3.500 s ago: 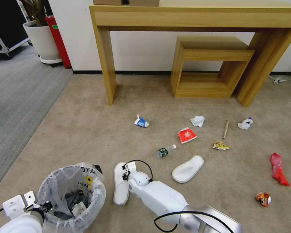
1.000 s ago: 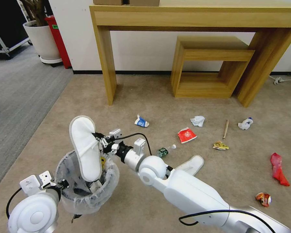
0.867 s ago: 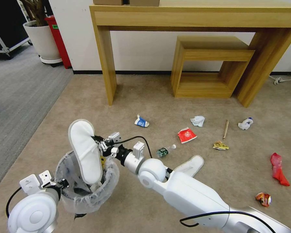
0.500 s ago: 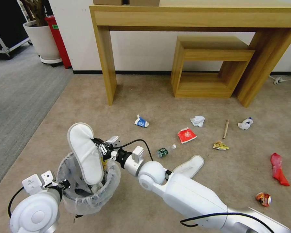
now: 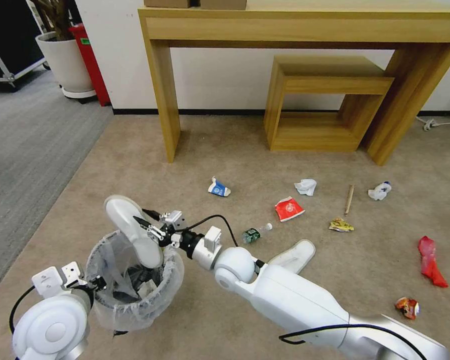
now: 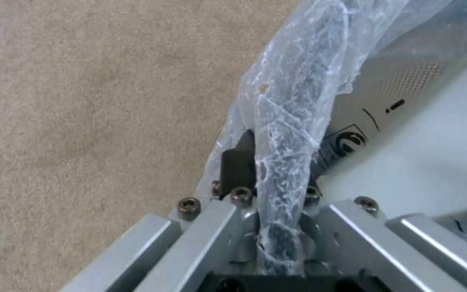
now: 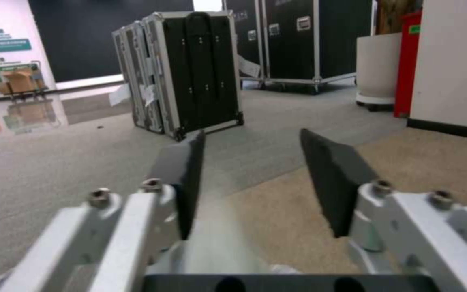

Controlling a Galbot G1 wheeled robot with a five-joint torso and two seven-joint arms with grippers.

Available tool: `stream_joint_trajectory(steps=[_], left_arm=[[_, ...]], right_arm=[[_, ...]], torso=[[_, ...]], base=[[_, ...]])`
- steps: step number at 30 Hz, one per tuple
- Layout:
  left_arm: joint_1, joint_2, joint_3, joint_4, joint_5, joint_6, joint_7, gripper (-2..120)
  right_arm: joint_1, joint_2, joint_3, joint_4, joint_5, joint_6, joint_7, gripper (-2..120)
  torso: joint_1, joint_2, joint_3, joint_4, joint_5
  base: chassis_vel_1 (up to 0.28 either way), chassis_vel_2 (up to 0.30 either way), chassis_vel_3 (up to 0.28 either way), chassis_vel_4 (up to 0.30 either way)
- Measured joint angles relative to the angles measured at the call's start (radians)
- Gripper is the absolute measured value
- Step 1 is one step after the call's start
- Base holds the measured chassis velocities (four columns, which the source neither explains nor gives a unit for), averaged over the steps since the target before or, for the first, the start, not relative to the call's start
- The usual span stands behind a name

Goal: Pick up the trash bin and place the garbage on the floor into it.

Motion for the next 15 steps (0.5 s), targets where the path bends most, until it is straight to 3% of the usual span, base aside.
stream_joint_trajectory(steps=[2,7,10,15], left_arm=[[-0.001,0.003,0.001,0.001,-0.002,-0.001,-0.001,0],[-0.005,0.007,0.004,0.004,-0.007,-0.001,-0.002,0],[-0.018,0.014,0.012,0.009,-0.024,-0.006,-0.004,0],[-0.031,0.021,0.019,0.011,-0.036,-0.010,-0.003,0]], right_arm=[[0.014,0.003,-0.004,-0.004,0.011,-0.004,0.011,61],[0.024,0.006,-0.004,-0.003,0.023,-0.011,0.035,76],[0.041,-0.003,0.050,0.039,0.038,-0.099,0.106,92],[0.063,-0.062,0.126,0.075,0.054,-0.174,0.137,99]], torso=[[0.000,0.000,0.000,0.0000,0.0000],[0.000,0.000,0.000,0.0000,0.0000],[0.000,0.000,0.000,0.0002,0.0000],[0.000,0.000,0.000,0.0001,0.0001]], base=[[0.000,0.000,0.000,0.000],[0.000,0.000,0.000,0.000],[0.000,0.000,0.000,0.000],[0.000,0.000,0.000,0.000]])
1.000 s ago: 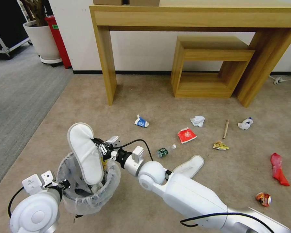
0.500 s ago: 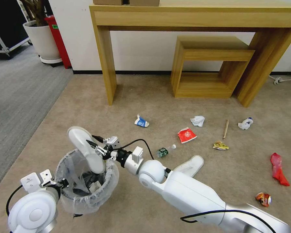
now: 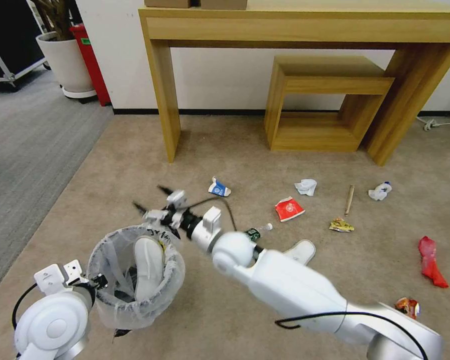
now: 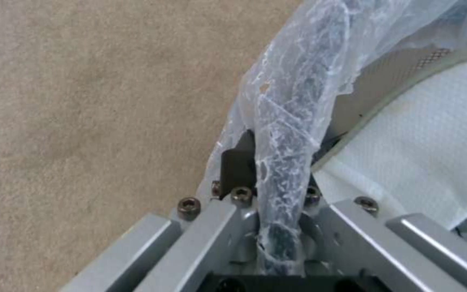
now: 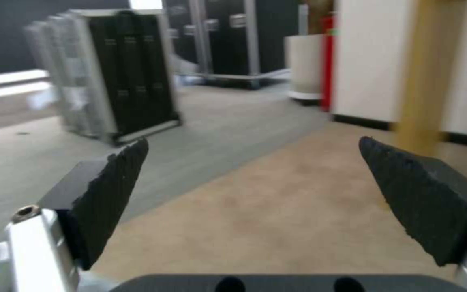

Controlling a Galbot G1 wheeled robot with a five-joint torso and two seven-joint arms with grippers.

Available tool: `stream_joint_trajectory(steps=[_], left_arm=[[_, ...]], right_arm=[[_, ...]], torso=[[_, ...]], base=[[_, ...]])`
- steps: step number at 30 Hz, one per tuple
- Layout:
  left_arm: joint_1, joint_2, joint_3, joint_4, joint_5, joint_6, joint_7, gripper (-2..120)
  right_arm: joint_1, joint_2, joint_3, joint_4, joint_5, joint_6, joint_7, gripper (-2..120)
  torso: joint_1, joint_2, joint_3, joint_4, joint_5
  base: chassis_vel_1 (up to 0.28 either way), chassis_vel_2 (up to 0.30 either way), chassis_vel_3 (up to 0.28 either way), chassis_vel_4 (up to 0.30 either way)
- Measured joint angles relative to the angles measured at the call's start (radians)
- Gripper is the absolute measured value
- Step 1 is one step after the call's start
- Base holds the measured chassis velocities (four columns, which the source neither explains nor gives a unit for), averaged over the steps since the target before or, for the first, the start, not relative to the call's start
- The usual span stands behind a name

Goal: Pick up the trash bin and place the garbage on the floor into it.

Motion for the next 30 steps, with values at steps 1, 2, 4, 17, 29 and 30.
stream_joint_trajectory(steps=[1,2,4,17,29,30], left_arm=[[-0.004,0.003,0.002,0.001,-0.001,0.000,0.001,0],[-0.008,0.005,0.006,0.002,-0.002,0.000,0.003,0],[-0.011,0.007,0.009,0.002,-0.002,0.000,0.007,0],[-0.076,-0.011,0.069,0.008,0.000,-0.002,0.066,0],[-0.133,-0.044,0.100,0.041,0.024,0.010,0.104,0],[-0.136,-0.045,0.101,0.043,0.024,0.010,0.104,0]], right_arm=[[0.001,-0.033,0.032,0.013,0.010,-0.018,0.001,100],[0.000,-0.071,0.070,0.023,0.023,-0.033,0.001,100],[-0.003,-0.094,0.095,0.029,0.029,-0.041,0.002,100],[-0.154,-0.304,0.440,0.076,0.044,-0.141,0.031,100],[-0.246,-0.344,0.634,0.068,0.098,-0.241,0.121,100],[-0.251,-0.340,0.640,0.053,0.104,-0.256,0.136,100]], torso=[[0.000,0.000,0.000,0.0000,0.0000],[0.000,0.000,0.000,-0.0001,0.0000],[0.000,0.000,0.000,-0.0001,0.0001],[0.000,0.000,0.000,-0.0002,0.0004],[0.000,0.000,0.000,0.0000,-0.0002],[0.000,0.000,0.000,-0.0001,-0.0001]], base=[[0.000,0.000,0.000,0.000],[0.000,0.000,0.000,0.000],[0.000,0.000,0.000,0.000],[0.000,0.000,0.000,0.000],[0.000,0.000,0.000,0.000],[0.000,0.000,0.000,0.000]])
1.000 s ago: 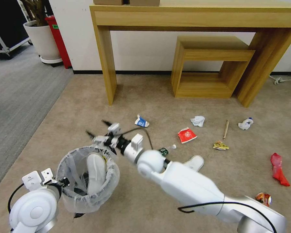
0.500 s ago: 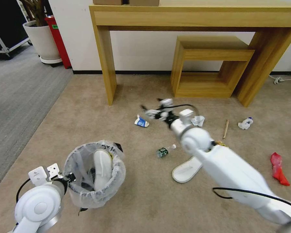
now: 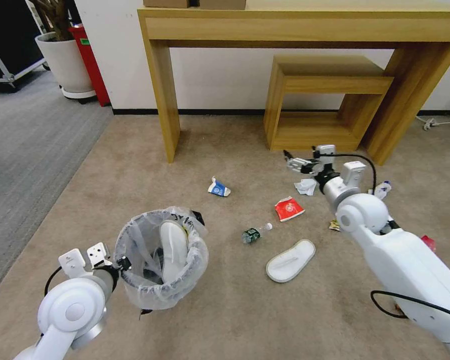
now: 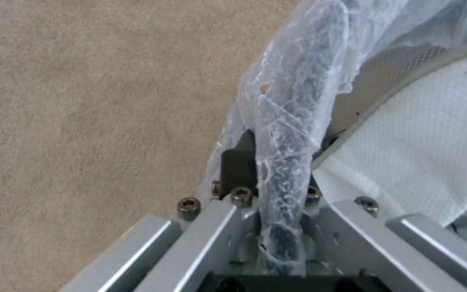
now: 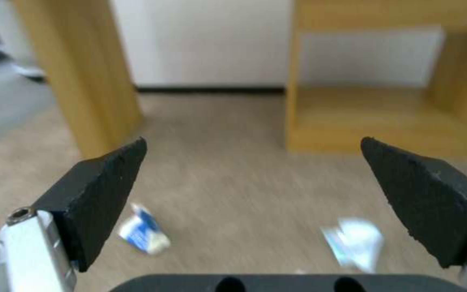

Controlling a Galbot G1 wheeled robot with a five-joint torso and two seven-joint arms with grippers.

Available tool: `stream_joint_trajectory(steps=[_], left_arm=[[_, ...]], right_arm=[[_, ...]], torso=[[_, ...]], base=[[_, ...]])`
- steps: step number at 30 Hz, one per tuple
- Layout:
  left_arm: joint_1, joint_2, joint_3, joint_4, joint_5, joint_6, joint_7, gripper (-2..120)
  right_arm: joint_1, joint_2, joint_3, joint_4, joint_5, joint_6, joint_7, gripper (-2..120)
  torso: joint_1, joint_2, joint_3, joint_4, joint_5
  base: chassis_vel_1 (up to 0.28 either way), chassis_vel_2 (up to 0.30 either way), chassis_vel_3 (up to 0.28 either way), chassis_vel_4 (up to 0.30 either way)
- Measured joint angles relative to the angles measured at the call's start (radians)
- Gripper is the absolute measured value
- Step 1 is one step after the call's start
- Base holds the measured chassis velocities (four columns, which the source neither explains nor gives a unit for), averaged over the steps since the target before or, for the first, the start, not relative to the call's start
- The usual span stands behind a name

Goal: Pick up the trash bin and place the garbage on the floor into it.

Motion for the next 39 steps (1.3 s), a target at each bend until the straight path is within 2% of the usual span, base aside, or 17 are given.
stream_joint_trajectory(steps=[6,9,13,16,19,25,39], left_arm=[[-0.003,0.003,0.000,0.003,-0.009,0.003,0.001,0],[-0.001,0.006,0.004,0.003,-0.008,0.007,0.005,0],[0.006,0.004,0.013,0.003,0.000,0.008,0.009,0],[0.015,-0.002,0.023,0.008,0.012,0.011,0.011,0],[0.021,-0.002,0.027,0.008,0.016,0.012,0.011,0],[0.031,-0.013,0.036,0.008,0.027,0.015,0.010,0],[0.041,-0.040,0.077,0.031,0.069,0.018,0.007,0]], right_arm=[[-0.009,0.041,0.008,-0.094,0.032,-0.069,0.071,100],[-0.003,0.077,0.000,-0.189,0.044,-0.108,0.088,100],[-0.006,0.105,-0.010,-0.231,0.078,-0.146,0.124,100],[-0.023,0.136,-0.029,-0.263,0.129,-0.224,0.224,100],[-0.050,0.157,-0.045,-0.278,0.145,-0.262,0.279,100],[-0.136,0.225,-0.054,-0.302,0.108,-0.269,0.314,100],[-0.179,0.260,-0.028,-0.344,0.090,-0.267,0.319,100]], torso=[[0.000,0.000,0.000,0.0001,0.0000],[0.000,0.000,0.000,0.0001,0.0001],[0.000,0.000,0.000,0.0001,-0.0001],[0.000,0.000,0.000,0.0002,-0.0003],[0.000,0.000,0.000,0.0002,-0.0001],[0.000,0.000,0.000,0.0000,0.0003],[0.000,0.000,0.000,0.0000,-0.0002]], base=[[0.000,0.000,0.000,0.000],[0.000,0.000,0.000,0.000],[0.000,0.000,0.000,0.000],[0.000,0.000,0.000,0.000],[0.000,0.000,0.000,0.000],[0.000,0.000,0.000,0.000],[0.000,0.000,0.000,0.000]])
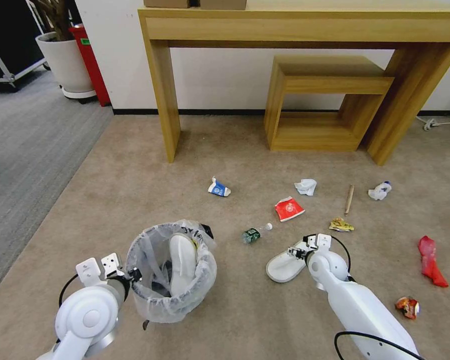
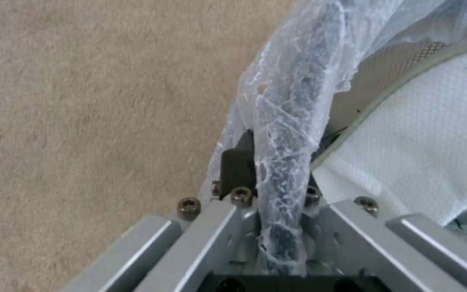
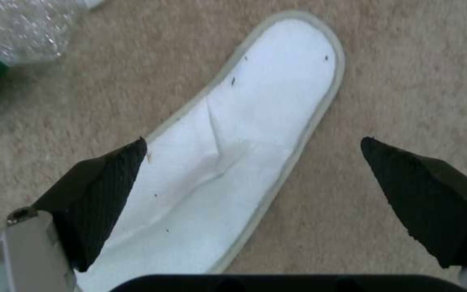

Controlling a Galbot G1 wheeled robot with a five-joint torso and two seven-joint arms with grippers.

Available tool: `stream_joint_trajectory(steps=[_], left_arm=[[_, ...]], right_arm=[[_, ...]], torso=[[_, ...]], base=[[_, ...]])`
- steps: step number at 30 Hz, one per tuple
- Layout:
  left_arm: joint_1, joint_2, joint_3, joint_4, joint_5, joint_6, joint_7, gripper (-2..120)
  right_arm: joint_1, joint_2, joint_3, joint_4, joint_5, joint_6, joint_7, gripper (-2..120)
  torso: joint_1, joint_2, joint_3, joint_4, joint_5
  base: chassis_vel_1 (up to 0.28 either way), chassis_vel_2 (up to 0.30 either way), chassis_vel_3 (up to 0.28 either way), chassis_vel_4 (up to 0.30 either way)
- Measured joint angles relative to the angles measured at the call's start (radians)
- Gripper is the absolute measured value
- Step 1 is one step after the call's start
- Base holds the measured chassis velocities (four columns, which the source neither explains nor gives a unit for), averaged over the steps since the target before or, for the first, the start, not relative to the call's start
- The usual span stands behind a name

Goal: Pick up the trash bin and place the garbage on the floor into it.

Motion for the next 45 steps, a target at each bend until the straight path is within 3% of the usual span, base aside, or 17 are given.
stream_joint_trajectory(steps=[15,41,45], left_arm=[[0.035,-0.011,0.015,0.009,0.041,-0.001,0.001,0],[0.052,-0.002,0.026,0.014,0.062,-0.011,0.007,0],[0.058,-0.008,0.034,0.016,0.074,-0.011,0.011,0]], right_arm=[[0.034,0.107,-0.028,-0.138,-0.107,0.071,-0.064,100],[0.081,0.149,-0.049,-0.311,-0.211,0.152,-0.128,100],[0.089,0.159,-0.055,-0.334,-0.217,0.164,-0.132,93]], torso=[[0.000,0.000,0.000,0.0001,0.0003],[0.000,0.000,0.000,0.0000,0.0001],[0.000,0.000,0.000,0.0000,-0.0001]], base=[[0.000,0.000,0.000,0.000],[0.000,0.000,0.000,0.000],[0.000,0.000,0.000,0.000]])
